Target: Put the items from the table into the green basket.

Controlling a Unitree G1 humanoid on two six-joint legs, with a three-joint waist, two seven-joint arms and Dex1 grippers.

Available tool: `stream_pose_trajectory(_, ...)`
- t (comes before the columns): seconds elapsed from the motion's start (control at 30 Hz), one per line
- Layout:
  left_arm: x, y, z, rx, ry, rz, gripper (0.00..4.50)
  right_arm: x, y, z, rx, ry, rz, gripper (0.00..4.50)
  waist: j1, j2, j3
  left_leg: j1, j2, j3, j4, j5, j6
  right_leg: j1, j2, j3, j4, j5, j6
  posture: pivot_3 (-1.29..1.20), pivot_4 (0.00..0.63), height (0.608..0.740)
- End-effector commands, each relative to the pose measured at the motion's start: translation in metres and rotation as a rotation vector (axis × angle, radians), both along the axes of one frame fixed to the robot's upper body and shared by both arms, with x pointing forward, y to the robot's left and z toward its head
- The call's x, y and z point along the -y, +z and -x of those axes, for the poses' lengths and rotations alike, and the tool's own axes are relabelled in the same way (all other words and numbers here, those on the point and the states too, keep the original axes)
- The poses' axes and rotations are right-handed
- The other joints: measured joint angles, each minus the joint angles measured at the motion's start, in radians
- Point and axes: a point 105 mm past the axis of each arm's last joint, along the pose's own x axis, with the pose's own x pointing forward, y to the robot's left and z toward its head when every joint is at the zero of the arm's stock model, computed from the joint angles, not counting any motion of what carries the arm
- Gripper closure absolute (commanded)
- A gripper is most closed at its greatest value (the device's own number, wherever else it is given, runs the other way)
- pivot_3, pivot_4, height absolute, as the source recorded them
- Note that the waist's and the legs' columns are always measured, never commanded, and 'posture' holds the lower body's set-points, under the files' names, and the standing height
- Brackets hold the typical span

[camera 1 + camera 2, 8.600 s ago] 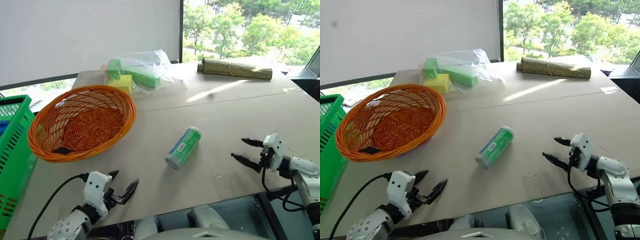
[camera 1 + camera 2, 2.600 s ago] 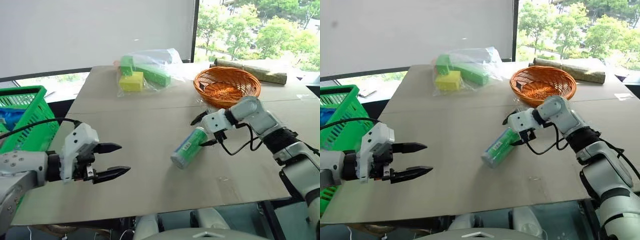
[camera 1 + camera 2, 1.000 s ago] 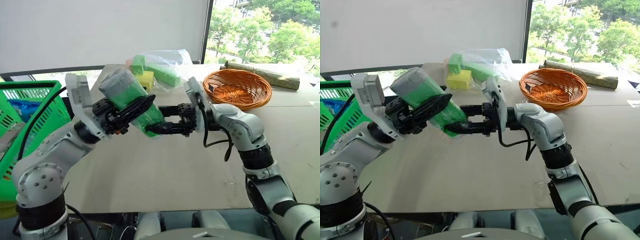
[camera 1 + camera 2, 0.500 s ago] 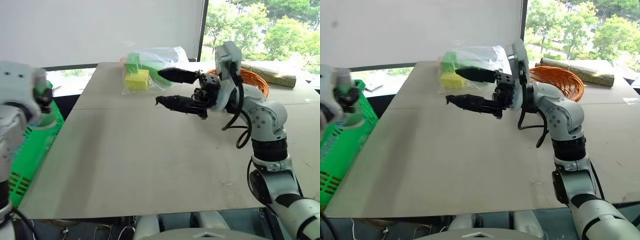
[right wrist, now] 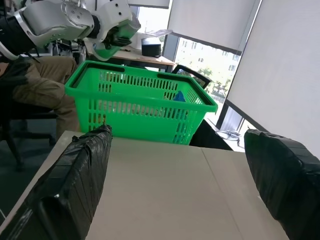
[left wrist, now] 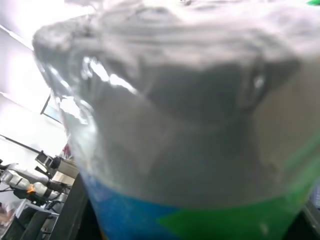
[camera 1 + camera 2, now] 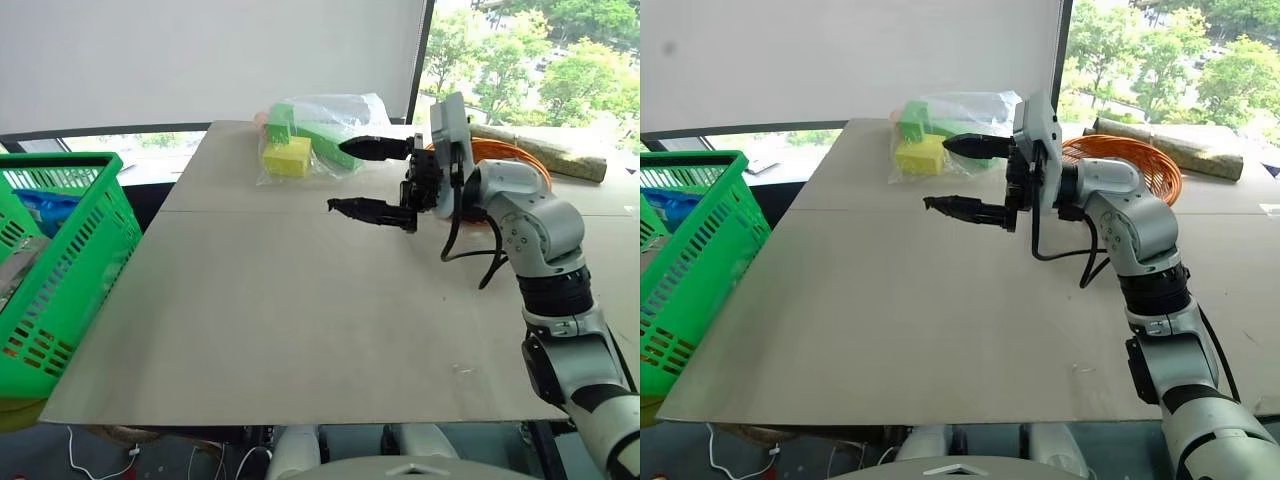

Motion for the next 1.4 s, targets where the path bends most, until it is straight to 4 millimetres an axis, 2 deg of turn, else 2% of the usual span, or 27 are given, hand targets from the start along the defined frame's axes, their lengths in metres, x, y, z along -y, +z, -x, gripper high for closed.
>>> stream_pose_trajectory(0.03,0.008,-0.001,-0.016,0.043,-0.078,-0.003,0.93,0.001,0.013,0.010,0.036,0.032,-0.032,0.00,0.001,0.000,0.000,0.000,0.000,0.000,0.000,0.000,0.000,0.000,0.000,-0.001,0.000,0.000,0.000,-0.07,0.000,0.740)
stream_pose_trajectory(0.07,0.009,-0.004,-0.020,0.074,-0.095,0.025,0.57,0.001,0.013,0.011,0.033,0.037,-0.035,0.00,0.001,-0.001,-0.001,0.000,0.000,0.000,-0.001,0.000,0.000,0.000,0.000,-0.001,0.000,0.000,0.000,-0.07,0.000,0.740)
stream_pose_trajectory(0.23,0.021,0.007,-0.034,0.190,-0.182,0.021,0.57,0.005,0.016,0.013,0.000,0.041,-0.048,0.00,-0.010,-0.006,-0.004,-0.001,0.001,-0.001,-0.001,0.000,0.000,0.000,0.000,-0.004,0.000,0.000,-0.001,-0.07,0.000,0.740)
stream_pose_trajectory(0.3,0.036,0.008,-0.046,0.277,-0.277,0.072,0.57,0.008,0.015,0.013,-0.025,0.032,-0.055,0.00,-0.009,-0.006,-0.004,-0.001,0.001,0.000,-0.001,0.000,0.000,0.000,-0.001,-0.004,0.000,0.000,-0.001,-0.07,0.000,0.740)
stream_pose_trajectory(0.33,0.049,-0.002,-0.057,0.293,-0.349,0.151,0.57,0.011,0.012,0.012,-0.044,0.024,-0.058,0.00,-0.006,-0.006,-0.004,-0.001,0.000,0.000,-0.001,0.000,0.000,0.000,-0.002,-0.004,0.000,0.000,0.000,-0.06,0.000,0.740)
stream_pose_trajectory(0.4,0.067,-0.036,-0.069,0.203,-0.407,0.231,0.57,0.017,0.004,0.011,-0.074,0.009,-0.050,0.00,0.001,-0.003,-0.007,-0.001,0.000,0.000,-0.001,0.000,0.000,0.000,-0.004,-0.008,0.000,0.000,0.000,-0.06,0.000,0.740)
stream_pose_trajectory(0.43,0.067,-0.047,-0.066,0.178,-0.377,0.237,0.57,0.019,-0.001,0.011,-0.090,-0.002,-0.047,0.00,0.001,-0.003,-0.007,0.000,-0.001,0.000,-0.001,0.000,0.000,0.001,-0.006,-0.009,0.000,0.000,0.000,-0.07,0.000,0.740)
stream_pose_trajectory(0.47,0.063,-0.050,-0.062,0.183,-0.342,0.230,0.57,0.021,-0.005,0.010,-0.100,-0.013,-0.044,0.00,0.000,-0.002,-0.007,0.000,-0.002,0.000,-0.001,0.000,0.000,0.001,-0.006,-0.009,0.000,0.000,0.000,-0.07,0.000,0.740)
stream_pose_trajectory(0.53,0.055,-0.047,-0.051,0.247,-0.292,0.225,0.57,0.026,-0.011,0.009,-0.110,-0.039,-0.032,0.00,-0.009,-0.002,-0.007,0.000,-0.001,0.001,-0.001,0.000,0.001,0.001,-0.006,-0.010,0.001,0.000,0.000,-0.07,0.000,0.740)
stream_pose_trajectory(0.6,0.046,-0.042,-0.042,0.240,-0.227,0.160,0.05,0.029,-0.012,0.008,-0.118,-0.057,-0.035,0.00,-0.012,-0.003,-0.007,0.000,0.000,0.001,0.000,0.003,0.005,0.000,-0.004,-0.011,0.002,0.001,0.000,-0.07,0.000,0.740)
stream_pose_trajectory(0.73,0.022,-0.025,-0.021,0.288,-0.074,0.072,0.02,0.032,-0.013,0.007,-0.129,-0.072,-0.043,0.00,-0.007,-0.002,-0.006,0.001,0.001,0.000,0.000,0.003,0.006,0.001,-0.003,-0.012,0.002,0.001,-0.001,-0.07,0.000,0.740)
stream_pose_trajectory(0.83,0.017,-0.017,-0.017,0.317,-0.052,0.049,0.02,0.033,-0.014,0.007,-0.132,-0.078,-0.041,0.00,-0.003,-0.002,-0.007,0.001,0.000,0.000,0.001,0.003,0.006,0.002,-0.004,-0.012,0.002,0.001,-0.001,-0.07,0.000,0.740)
stream_pose_trajectory(0.9,0.041,-0.009,-0.040,0.421,-0.234,0.099,0.02,0.035,-0.014,0.006,-0.134,-0.083,-0.041,0.00,-0.001,-0.002,-0.007,0.001,0.000,0.000,0.001,0.003,0.005,0.003,-0.005,-0.013,0.001,0.001,-0.001,-0.07,0.000,0.740)
stream_pose_trajectory(0.97,0.100,-0.019,-0.077,0.425,-0.580,0.257,0.02,0.039,-0.018,0.005,-0.145,-0.091,-0.039,0.00,0.024,-0.003,-0.008,0.001,0.000,-0.001,0.002,0.002,0.003,0.004,-0.006,-0.015,0.001,0.001,-0.001,-0.06,0.000,0.740)
stream_pose_trajectory(1.0,0.133,-0.027,-0.088,0.376,-0.748,0.301,0.02,0.041,-0.020,0.005,-0.152,-0.097,-0.037,0.00,0.029,-0.003,-0.008,0.001,0.000,-0.002,0.003,0.000,0.001,0.005,-0.007,-0.017,0.001,0.001,-0.001,-0.06,0.000,0.740)
stream_pose_trajectory(1.07,0.193,-0.044,-0.093,0.337,-1.030,0.429,0.02,0.049,-0.030,0.003,-0.182,-0.122,-0.031,0.00,0.037,-0.003,-0.011,0.001,0.000,0.000,0.003,0.000,0.001,0.006,-0.009,-0.018,0.000,0.001,-0.001,-0.06,0.000,0.740)
stream_pose_trajectory(1.17,0.253,-0.076,-0.086,0.332,-1.232,0.686,0.02,0.069,-0.056,-0.009,-0.255,-0.232,-0.033,0.00,0.032,-0.003,-0.013,0.001,-0.001,0.004,0.003,0.000,0.001,0.007,-0.012,-0.018,-0.001,0.001,0.000,-0.05,0.000,0.740)
stream_pose_trajectory(1.2,0.273,-0.096,-0.082,0.255,-1.265,0.734,0.02,0.075,-0.068,-0.009,-0.261,-0.262,-0.018,0.00,0.028,-0.003,-0.014,0.001,0.000,0.005,0.003,0.002,0.006,0.007,-0.011,-0.018,-0.002,0.001,0.000,-0.06,0.000,0.740)
stream_pose_trajectory(1.27,0.302,-0.136,-0.071,0.116,-1.299,0.808,0.02,0.087,-0.090,-0.009,-0.260,-0.332,-0.007,0.00,0.020,-0.001,-0.014,0.002,0.000,0.007,0.002,0.002,0.007,0.007,-0.009,-0.017,-0.001,0.001,0.000,-0.07,0.000,0.740)
stream_pose_trajectory(1.33,0.311,-0.153,-0.065,0.092,-1.290,0.845,0.02,0.095,-0.107,-0.006,-0.269,-0.370,0.021,0.00,0.018,0.005,-0.012,0.003,0.001,0.007,0.002,0.002,0.007,0.007,-0.007,-0.016,-0.001,0.001,0.000,-0.08,0.000,0.740)
stream_pose_trajectory(1.4,0.318,-0.171,-0.060,0.090,-1.271,0.880,0.02,0.114,-0.139,-0.003,-0.263,-0.466,0.122,0.00,0.021,0.008,-0.013,0.003,0.004,0.007,0.003,0.003,0.008,0.006,0.000,-0.014,0.001,0.001,0.000,-0.08,0.000,0.740)
